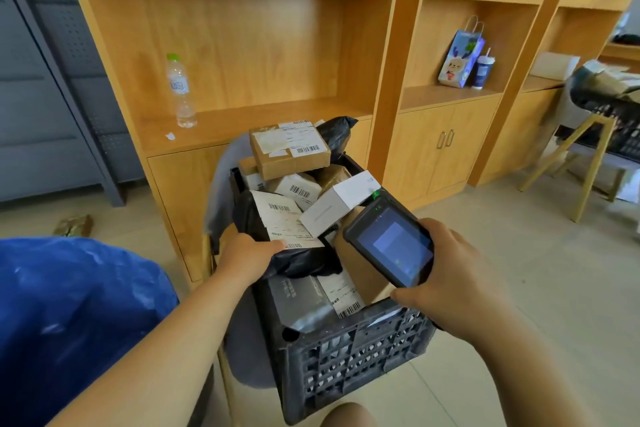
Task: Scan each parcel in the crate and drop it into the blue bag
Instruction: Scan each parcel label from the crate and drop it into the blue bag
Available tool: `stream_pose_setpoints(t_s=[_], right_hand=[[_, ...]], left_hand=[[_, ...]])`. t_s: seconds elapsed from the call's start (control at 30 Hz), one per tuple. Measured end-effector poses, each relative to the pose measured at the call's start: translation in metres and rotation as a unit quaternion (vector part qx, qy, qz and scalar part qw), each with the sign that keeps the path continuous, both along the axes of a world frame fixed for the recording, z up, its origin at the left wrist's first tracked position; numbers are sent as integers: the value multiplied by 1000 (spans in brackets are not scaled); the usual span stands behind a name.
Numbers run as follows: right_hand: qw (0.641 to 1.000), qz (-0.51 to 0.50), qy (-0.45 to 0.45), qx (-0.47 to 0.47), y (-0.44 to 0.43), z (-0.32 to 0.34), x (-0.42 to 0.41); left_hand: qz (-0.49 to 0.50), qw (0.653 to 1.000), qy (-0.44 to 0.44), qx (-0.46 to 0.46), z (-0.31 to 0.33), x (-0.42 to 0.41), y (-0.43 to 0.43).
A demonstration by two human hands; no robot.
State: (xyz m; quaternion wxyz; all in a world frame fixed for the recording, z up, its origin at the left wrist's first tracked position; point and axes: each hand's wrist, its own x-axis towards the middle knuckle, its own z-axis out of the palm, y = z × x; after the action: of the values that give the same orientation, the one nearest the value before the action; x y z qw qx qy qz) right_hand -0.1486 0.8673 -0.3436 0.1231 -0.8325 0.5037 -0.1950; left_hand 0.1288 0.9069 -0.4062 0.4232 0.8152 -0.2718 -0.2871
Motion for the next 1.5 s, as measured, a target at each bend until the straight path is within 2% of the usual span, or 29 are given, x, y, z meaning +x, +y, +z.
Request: stream_pose_setpoints(t_s=[0.13,0.3,0.43,0.7,0.93,1.17,1.5], right_hand=[[1000,9,5,10,1,-2,5],[1000,15,7,15,4,-4,10],[999,30,5,19,10,-7,19],[996,84,26,1,21,-7,46],[992,113,61,-7,34,2,74],[989,131,67,-12,41,16,87],[986,143,76,-32,52,14,101]], left_hand=[[15,996,72,-44,4,0,4],[32,994,86,-60,4,6,19],[31,980,168,-106,5,12,47],[63,978,0,-197,9,23,99],[106,963,-76,-234,19,37,133],[110,960,-102,-235,15,51,154],[112,963,-90,-227,3,61,167]])
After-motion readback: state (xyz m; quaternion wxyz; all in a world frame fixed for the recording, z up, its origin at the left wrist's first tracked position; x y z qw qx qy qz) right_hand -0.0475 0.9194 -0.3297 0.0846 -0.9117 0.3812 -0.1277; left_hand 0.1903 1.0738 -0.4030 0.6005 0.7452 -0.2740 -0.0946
